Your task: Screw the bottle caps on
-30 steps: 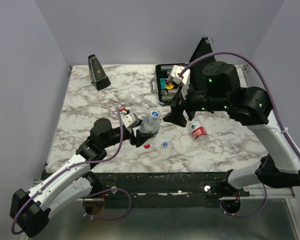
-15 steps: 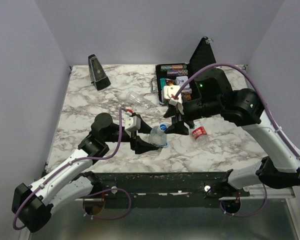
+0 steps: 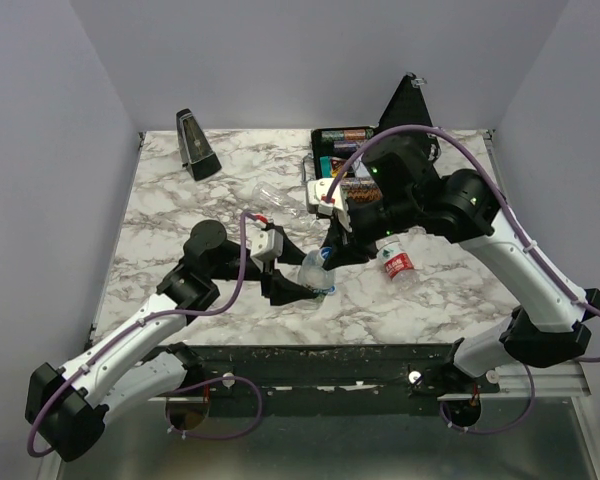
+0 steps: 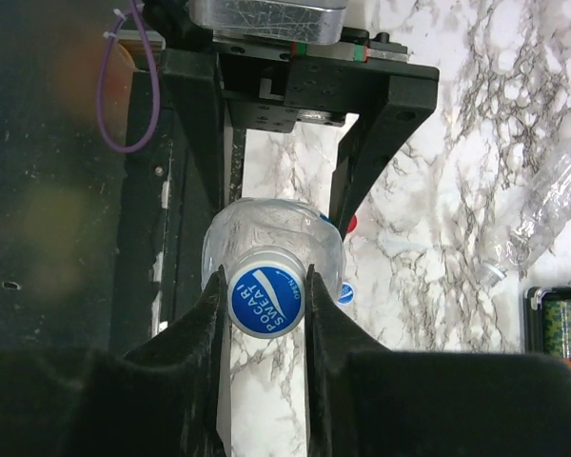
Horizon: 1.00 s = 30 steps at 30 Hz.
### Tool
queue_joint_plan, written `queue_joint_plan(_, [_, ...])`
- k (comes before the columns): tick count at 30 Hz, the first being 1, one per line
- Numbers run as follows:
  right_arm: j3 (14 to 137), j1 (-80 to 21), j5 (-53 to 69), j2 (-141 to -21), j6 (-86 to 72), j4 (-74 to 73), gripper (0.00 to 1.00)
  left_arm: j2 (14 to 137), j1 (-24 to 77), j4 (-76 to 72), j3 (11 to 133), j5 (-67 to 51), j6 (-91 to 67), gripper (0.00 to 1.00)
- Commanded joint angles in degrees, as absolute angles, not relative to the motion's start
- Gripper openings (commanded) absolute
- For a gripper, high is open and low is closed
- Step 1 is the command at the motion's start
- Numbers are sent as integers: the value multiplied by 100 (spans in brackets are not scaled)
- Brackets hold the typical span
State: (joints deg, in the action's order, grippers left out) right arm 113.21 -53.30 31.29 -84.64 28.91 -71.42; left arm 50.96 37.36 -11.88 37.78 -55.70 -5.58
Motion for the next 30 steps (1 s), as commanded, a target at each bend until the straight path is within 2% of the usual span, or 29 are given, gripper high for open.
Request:
queue_joint_plan(1, [11461, -5370, 2945, -8552, 2550, -7252, 15, 4984, 3753, -819, 4034, -5065, -45, 0])
queue_joint_plan(4, [11417, -5370, 2542, -8560, 1901, -7058, 1, 4870, 3849, -397, 4078, -3968, 385, 0])
queue_joint_plan(11, [11347, -5379, 1399, -8719, 19, -6628, 1, 4685, 4412, -482, 4026, -1532, 800, 0])
queue_joint_plan(17, [10908, -5379, 958, -8543, -712, -6091, 1, 4763, 4465, -1019, 3815, -1080, 554, 0])
queue_joint_plan(18, [10890, -5370, 1019, -8526, -712, -6013, 4, 4798, 4465, -1028, 3806, -1142, 528, 0])
queue_joint_plan(19, [10864, -5370, 1046, -8499, -712, -5933, 19, 4808, 4465, -1063, 3780, -1212, 466, 0])
queue_joint_plan(22, [10732, -5370, 1090, -8359, -764, -5626, 56, 4790, 4465, -1212, 3622, -1362, 221, 0])
queue_joint_plan(23, [10688, -5370, 1046, -8297, -791, -5512, 61, 4790, 4465, -1274, 3569, -1388, 141, 0])
queue_joint_plan(25, [10591, -5370, 976, -8227, -826, -5345, 66, 4790, 4465, -1318, 3516, -1432, 35, 0])
queue_joint_plan(30, [10494, -5370, 941, -8235, -852, -5203, 64, 4781, 4456, -1371, 3480, -1494, -211, 0])
